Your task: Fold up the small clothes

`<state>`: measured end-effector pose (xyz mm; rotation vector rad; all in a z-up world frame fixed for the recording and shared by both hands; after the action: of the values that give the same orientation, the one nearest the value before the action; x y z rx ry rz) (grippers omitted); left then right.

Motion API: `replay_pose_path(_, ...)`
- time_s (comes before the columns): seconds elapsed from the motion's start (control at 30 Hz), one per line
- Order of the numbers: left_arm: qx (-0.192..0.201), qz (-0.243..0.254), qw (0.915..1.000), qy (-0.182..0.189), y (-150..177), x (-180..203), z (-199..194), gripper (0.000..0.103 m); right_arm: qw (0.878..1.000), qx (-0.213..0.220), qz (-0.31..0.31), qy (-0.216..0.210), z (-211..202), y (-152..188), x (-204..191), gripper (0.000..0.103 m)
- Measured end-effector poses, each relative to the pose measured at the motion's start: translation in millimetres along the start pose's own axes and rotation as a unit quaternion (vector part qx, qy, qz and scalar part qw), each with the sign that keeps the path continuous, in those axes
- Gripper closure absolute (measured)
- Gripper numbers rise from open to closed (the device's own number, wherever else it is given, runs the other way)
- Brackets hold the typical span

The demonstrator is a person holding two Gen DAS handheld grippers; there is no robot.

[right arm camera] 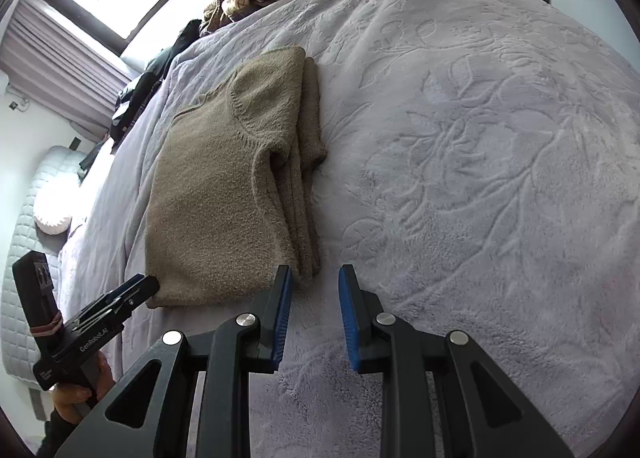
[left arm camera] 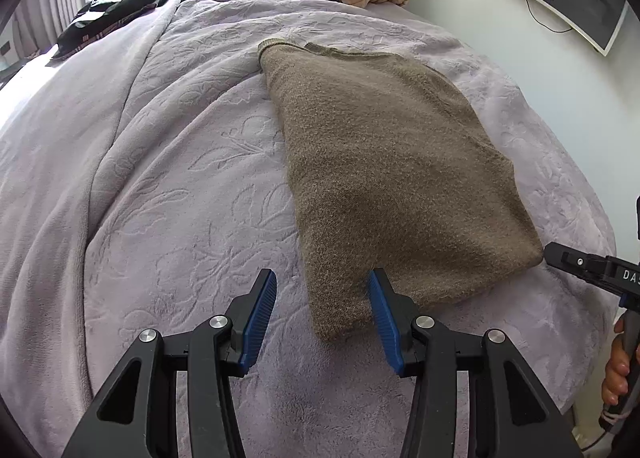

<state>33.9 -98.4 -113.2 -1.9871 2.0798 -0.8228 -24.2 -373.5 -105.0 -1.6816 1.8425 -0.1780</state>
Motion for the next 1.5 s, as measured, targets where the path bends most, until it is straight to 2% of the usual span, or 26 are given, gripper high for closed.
replay_pose_path(0.23, -0.002, -0.004, 1.0, -0.005, -1.3, -1.6, -0.8, 0.053, 1.0, 0.001, 0.011, -0.017, 2.6, -0.9, 3.8, 0.077)
replay_pose_path(0.33, 0.0, -0.01, 0.9999, -0.005, -5.8, -5.0, -2.8, 0.053, 1.0, 0.0, 0.015, -0.023, 3.8, 0.0, 4.0, 0.072)
replay_pose_path(0.4, 0.004, -0.016, 0.9998, -0.008, -10.4, -8.7, -4.5, 0.035, 1.0, 0.0, 0.017, -0.026, 4.3, 0.0, 4.4, 0.07)
replay_pose_path(0.43, 0.01, -0.02, 0.9997, -0.009, -12.9, -10.8, -6.8, 0.015, 0.999, 0.0, 0.018, -0.027, 4.5, -0.5, 4.5, 0.069)
replay_pose_path(0.5, 0.028, -0.022, 0.9993, -0.01, -18.6, -13.3, -12.4, 0.013, 0.999, -0.001, 0.02, -0.03, 5.6, -1.3, 4.8, 0.067)
replay_pose_path(0.6, 0.018, -0.024, 0.9995, -0.01, -20.7, -16.5, -11.1, 0.013, 0.999, -0.004, 0.025, -0.037, 8.1, -2.9, 4.7, 0.064)
replay_pose_path(0.67, 0.012, -0.033, 0.9994, -0.007, -20.9, -20.4, -8.3, 0.013, 0.999, -0.004, 0.026, -0.041, 9.8, -4.5, 4.0, 0.051)
replay_pose_path(0.73, 0.012, -0.038, 0.9991, -0.01, -21.1, -24.2, -6.3, 0.013, 0.999, -0.001, 0.025, -0.046, 10.5, -6.8, 1.1, 0.047)
replay_pose_path(0.83, 0.011, -0.05, 0.9985, -0.019, -22.2, -31.3, -2.0, 0.0, 0.999, 0.0, 0.021, -0.049, 12.4, -11.1, -1.0, 0.04)
replay_pose_path(1.03, -0.003, -0.066, 0.9978, -0.009, -26.7, -40.0, 3.0, 0.0, 0.998, 0.006, 0.018, -0.054, 14.5, -19.3, -3.4, 0.038)
replay_pose_path(1.3, -0.059, -0.105, 0.9924, 0.026, -17.5, -49.8, 22.6, 0.0, 0.997, 0.01, 0.016, -0.071, 19.7, -32.3, -3.7, 0.037)
replay_pose_path(1.5, -0.047, -0.115, 0.9917, 0.034, -28.6, -49.4, 22.7, 0.0, 0.996, 0.015, 0.023, -0.082, 26.4, -52.4, 3.2, 0.037)
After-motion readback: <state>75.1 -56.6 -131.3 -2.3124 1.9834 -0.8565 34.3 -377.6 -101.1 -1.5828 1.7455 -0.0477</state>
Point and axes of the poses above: each gripper's, at about its wrist camera, not at the fingertips, and z roughly the way its jaws point, x to its right, y to its underside, the point moved 7 cm from there along z, roughly the way its jaws point, and after that the axes turned 12 degrees about -z, right-handed, at the moved point
